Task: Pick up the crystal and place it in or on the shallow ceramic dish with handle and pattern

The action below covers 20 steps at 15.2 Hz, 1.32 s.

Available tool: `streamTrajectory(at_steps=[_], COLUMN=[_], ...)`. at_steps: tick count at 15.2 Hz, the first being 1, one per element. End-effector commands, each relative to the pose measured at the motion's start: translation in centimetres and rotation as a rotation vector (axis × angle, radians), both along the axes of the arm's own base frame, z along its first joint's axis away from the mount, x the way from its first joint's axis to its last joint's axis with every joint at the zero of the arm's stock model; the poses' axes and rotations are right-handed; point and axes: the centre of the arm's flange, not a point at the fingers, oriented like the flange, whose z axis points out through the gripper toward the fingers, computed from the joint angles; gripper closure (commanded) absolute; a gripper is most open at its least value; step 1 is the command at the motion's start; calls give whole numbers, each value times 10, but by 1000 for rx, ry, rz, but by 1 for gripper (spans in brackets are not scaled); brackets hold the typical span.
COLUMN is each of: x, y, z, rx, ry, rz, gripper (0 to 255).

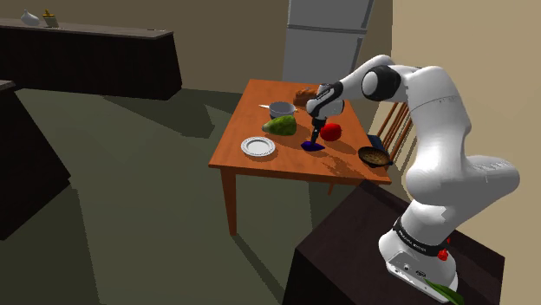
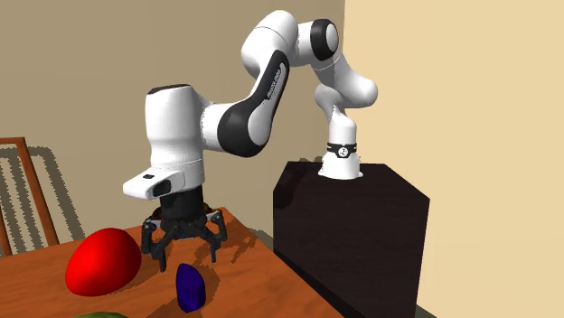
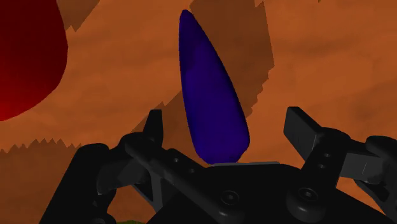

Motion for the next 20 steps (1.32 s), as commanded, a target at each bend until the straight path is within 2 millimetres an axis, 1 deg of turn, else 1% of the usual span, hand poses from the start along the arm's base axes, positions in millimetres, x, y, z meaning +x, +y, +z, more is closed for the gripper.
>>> streamTrajectory(at_steps=[1, 6, 7, 15, 16, 20], x=[7, 8, 8, 8, 8, 8], y=[0, 0, 1, 1, 1, 1], z=[-9, -36, -44, -44, -44, -44], rx=[1, 1, 1, 1, 1, 1], ry=[3, 3, 3, 3, 3, 3], rz=[88, 88, 88, 88, 88, 88], gripper=[0, 0, 0, 0, 255, 255])
